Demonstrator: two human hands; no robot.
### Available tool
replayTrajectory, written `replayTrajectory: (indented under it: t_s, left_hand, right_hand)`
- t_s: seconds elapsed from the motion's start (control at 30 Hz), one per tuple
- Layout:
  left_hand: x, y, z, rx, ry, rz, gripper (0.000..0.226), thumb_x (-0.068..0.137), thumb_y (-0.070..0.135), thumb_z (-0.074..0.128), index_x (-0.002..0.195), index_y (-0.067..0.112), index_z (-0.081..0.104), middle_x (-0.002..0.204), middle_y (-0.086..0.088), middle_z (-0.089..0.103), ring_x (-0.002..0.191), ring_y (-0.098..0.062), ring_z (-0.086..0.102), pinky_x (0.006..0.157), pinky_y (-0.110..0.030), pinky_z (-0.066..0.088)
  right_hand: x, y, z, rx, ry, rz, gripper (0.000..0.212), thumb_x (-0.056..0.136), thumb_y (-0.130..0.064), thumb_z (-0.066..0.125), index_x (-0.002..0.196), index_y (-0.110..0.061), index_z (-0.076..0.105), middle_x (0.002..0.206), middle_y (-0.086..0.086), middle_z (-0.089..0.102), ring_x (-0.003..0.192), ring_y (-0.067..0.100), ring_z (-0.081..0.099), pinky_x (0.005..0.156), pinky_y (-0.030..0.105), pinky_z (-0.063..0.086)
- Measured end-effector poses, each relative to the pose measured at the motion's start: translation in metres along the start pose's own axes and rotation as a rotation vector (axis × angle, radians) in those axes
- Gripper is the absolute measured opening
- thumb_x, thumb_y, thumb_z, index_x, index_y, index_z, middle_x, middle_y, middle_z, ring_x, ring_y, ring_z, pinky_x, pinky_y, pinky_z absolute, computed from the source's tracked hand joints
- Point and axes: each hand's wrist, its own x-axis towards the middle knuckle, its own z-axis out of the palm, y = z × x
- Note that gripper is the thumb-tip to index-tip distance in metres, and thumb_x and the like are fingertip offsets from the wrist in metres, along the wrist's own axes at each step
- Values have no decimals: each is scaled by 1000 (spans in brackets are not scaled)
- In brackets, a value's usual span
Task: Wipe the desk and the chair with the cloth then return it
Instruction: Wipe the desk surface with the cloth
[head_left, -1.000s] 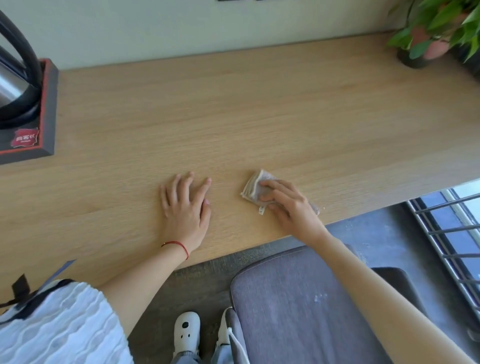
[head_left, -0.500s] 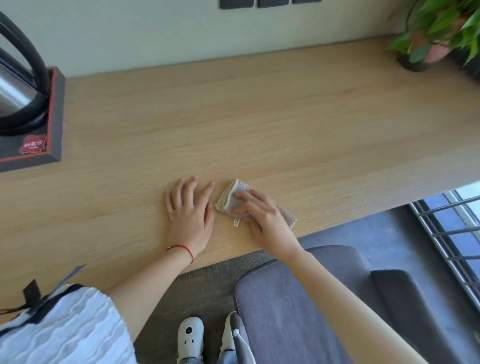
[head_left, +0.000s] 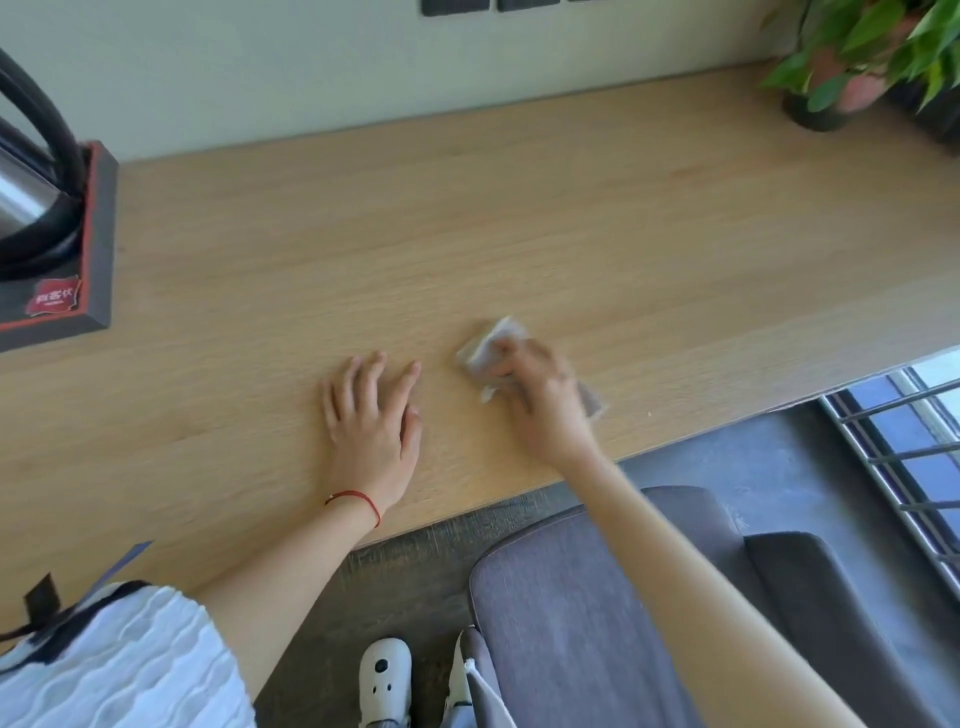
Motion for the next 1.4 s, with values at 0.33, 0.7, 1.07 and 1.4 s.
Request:
replayTrajectory:
  t_s: [0.33,0.7,1.07,1.4]
  left_hand:
    - [4,-3,3,-6,19,9,51,88,30,28,132,26,51,143,-11,46,135,-37,35,112,-61,22]
    - [1,-5,-2,-71,3,11,53,85,23,30,133,26,51,145,-9,44,137,-35,32,112,-61,21]
    - [1,-5,4,-74,45,13,49,86,33,36,131,25,53,144,-11,44,137,-35,30,114,-60,16]
    - [-70,7,6,-247,195,543,38,75,1,47,105,10,68,120,-14,61,112,-27,47,97,-37,34]
  right_hand:
    - [-12,88,-81,-184,202,397,32,81,10,50,109,-2,60,112,15,65,108,36,55,86,36,43]
    - [-63,-1,2,44,-330,-224,19,88,3,55,99,-12,61,136,-4,53,134,18,41,108,36,40]
    - [-19,30,-6,-205,49,68,27,87,-13,62,113,-7,59,132,10,56,118,32,46,94,42,44]
    - [-59,-9,-15,-47,127,125,33,85,9,52,109,-9,64,117,8,67,92,33,55,79,38,48]
